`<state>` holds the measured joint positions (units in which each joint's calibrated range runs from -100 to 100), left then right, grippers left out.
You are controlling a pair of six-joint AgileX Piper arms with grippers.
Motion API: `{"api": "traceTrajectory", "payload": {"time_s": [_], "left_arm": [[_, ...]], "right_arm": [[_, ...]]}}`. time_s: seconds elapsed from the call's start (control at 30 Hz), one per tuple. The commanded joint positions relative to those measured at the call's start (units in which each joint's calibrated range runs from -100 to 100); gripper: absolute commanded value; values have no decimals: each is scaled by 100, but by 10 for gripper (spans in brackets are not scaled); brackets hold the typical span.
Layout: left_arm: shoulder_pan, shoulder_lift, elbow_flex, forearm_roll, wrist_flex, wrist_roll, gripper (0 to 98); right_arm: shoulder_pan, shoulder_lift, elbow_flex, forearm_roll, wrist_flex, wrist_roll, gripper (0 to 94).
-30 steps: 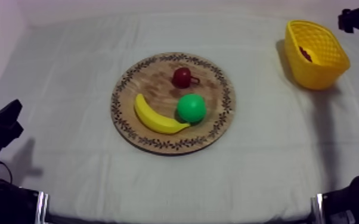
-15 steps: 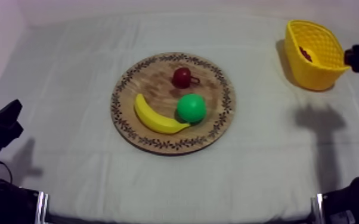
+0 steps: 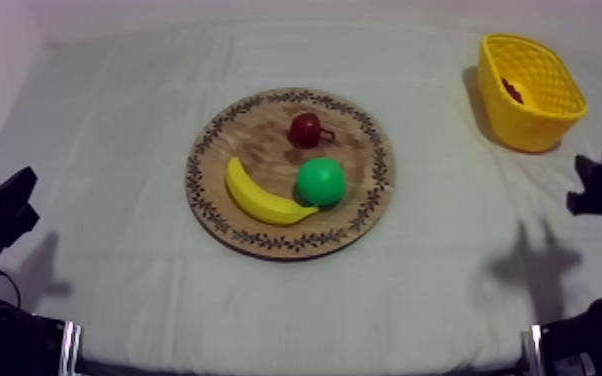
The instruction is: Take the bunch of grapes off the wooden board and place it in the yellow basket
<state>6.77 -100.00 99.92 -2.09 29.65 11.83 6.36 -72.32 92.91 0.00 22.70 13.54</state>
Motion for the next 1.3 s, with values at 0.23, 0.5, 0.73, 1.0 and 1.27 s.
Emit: {"api": "traceTrajectory", "payload": {"time_s": [0.23, 0.5, 0.73, 1.0, 1.27], "left_arm": [[0, 0, -3, 2, 1, 1, 1], [0, 0, -3, 2, 1, 1, 1], [0, 0, -3, 2, 1, 1, 1], [0, 0, -3, 2, 1, 1, 1], [0, 0, -3, 2, 1, 1, 1]], "right_arm": [[27, -1515, 670, -303, 516, 107, 82], [-87, -2236, 696, -156, 1191, -635, 11], [-197, -2335, 698, -141, 1330, -598, 54], [-214, -2343, 698, -139, 1342, -225, 8], [-215, -2343, 698, -139, 1343, -177, 5]]}}
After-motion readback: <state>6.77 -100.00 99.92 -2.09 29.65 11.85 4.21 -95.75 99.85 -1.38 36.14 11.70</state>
